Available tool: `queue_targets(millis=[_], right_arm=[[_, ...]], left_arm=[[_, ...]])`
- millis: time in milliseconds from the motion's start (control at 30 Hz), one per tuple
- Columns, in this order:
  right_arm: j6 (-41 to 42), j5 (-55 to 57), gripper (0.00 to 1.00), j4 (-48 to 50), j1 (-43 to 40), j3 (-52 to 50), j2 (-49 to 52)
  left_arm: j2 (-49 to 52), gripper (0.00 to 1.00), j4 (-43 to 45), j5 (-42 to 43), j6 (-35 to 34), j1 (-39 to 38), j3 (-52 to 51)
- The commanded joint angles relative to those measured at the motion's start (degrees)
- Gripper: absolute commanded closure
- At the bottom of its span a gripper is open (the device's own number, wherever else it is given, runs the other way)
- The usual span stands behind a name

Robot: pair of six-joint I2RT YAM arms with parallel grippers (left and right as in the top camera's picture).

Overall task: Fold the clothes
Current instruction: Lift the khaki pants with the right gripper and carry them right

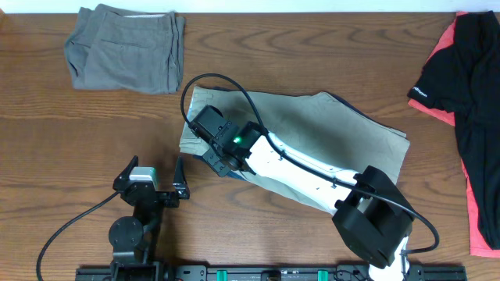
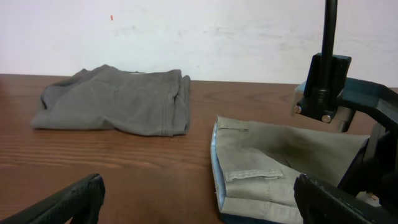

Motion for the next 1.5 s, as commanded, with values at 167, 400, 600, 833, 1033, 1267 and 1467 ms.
queue_targets(millis=[167,400,600,833,1033,1267,1467], right_arm=[[3.04,3.45,0.99,0.11,-2.38,-0.04,-5.18],[3.82,10.93,0.99,-2.05,-9.55,-0.04,-15.61],[1.84,14.27,0.99,-3.23,-18.82,-0.04,-27.21],[1.90,19.12,0.99,-6.84,-32.20,-0.04,-39.76],[5.25,22.69,0.99,-10.73,-42.75,0.04,-51.43],[9.79,31.17,0.99,-18.27,-52.50,1.14,-62.01],[10.99,33.46,0.99,-25.18,-60.98,6.47,-64.22]], left_arm=[[-0.61,0.02,-1.75,1.38,-0.48,-0.17,-1.03],[-0.61,0.02,-1.75,1.38,-0.48,-0.17,-1.03],[-0.61,0.02,-1.75,1.38,-0.48,-0.17,-1.03],[-0.61,0.02,-1.75,1.38,-0.48,-0.17,-1.03],[-0.61,0.02,-1.75,1.38,-0.48,-0.17,-1.03],[-0.61,0.02,-1.75,1.38,-0.48,-0.17,-1.03],[-0.61,0.02,-1.75,1.38,-0.48,-0.17,-1.03]])
